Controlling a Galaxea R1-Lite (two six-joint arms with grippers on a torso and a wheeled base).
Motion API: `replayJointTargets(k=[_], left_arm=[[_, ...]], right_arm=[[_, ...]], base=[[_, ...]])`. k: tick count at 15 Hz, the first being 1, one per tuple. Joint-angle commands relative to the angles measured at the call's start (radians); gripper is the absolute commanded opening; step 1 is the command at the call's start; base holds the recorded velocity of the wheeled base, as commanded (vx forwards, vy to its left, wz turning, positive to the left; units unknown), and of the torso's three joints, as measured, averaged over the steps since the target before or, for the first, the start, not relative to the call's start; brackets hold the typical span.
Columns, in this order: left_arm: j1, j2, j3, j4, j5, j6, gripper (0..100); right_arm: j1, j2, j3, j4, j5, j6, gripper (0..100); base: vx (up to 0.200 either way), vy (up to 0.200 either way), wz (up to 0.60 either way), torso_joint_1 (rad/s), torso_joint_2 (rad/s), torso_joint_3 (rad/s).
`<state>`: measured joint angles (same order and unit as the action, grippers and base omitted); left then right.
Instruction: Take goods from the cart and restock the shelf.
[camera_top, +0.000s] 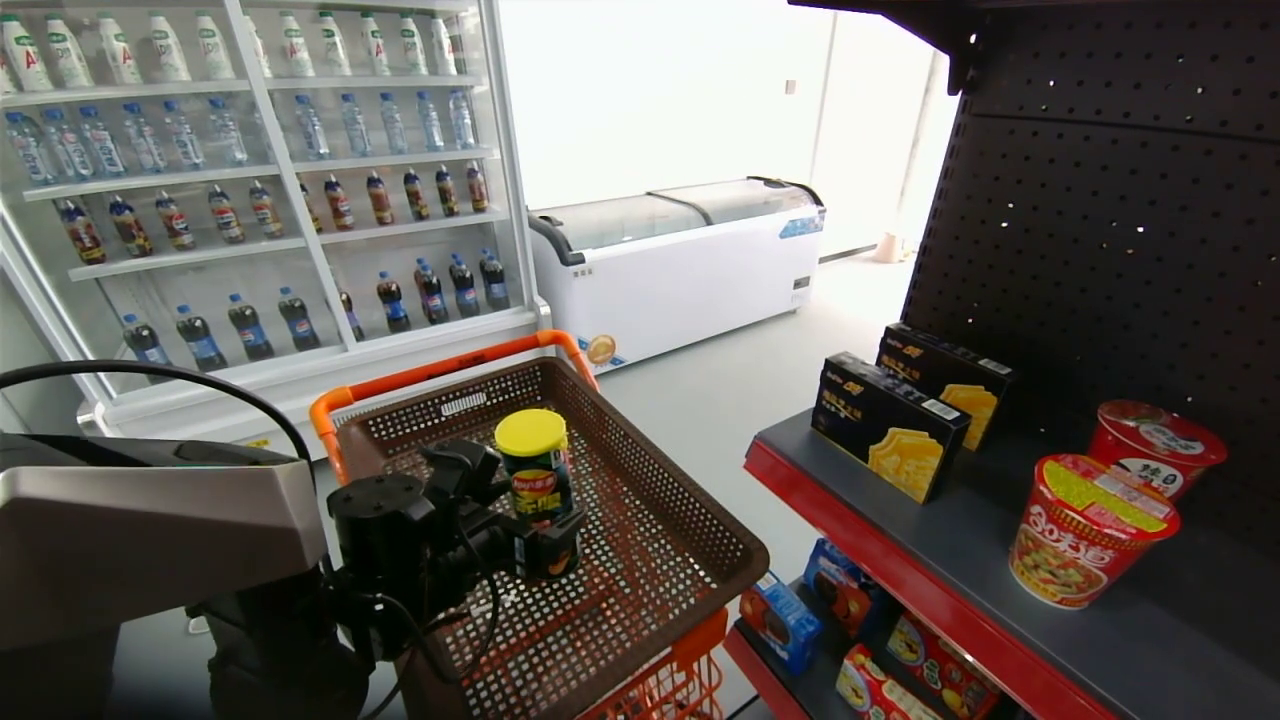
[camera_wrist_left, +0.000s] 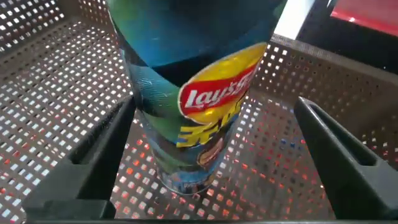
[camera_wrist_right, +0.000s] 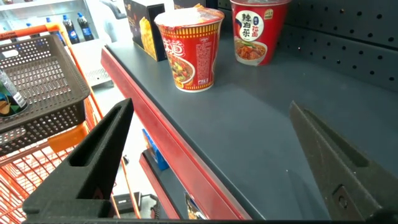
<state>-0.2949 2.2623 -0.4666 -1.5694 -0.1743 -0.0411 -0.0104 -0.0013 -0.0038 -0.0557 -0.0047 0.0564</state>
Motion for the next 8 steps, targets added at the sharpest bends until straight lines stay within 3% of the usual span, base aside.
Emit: replayJointTargets(k=[1, 3, 8], left_arm=[[0.0, 0.017, -0.003, -0.001, -0.001, 0.015, 100], [0.003, 0.036, -0.006, -0.001, 0.001, 0.044, 100], [0.011, 0.066, -0.073, -0.001, 0.001, 0.044, 100]], right_arm=[[0.0, 0.001, -0.001, -0.001, 0.0, 0.0, 100], [0.0, 0.001, 0.001, -0.001, 0.0, 0.0, 100], [0.0, 0.001, -0.001, 0.001, 0.0, 0.0, 100]], base=[[0.0, 0.0, 0.0, 0.0, 0.0, 0.0], [0.0, 0.0, 0.0, 0.0, 0.0, 0.0], [0.0, 0.0, 0.0, 0.0, 0.0, 0.0]])
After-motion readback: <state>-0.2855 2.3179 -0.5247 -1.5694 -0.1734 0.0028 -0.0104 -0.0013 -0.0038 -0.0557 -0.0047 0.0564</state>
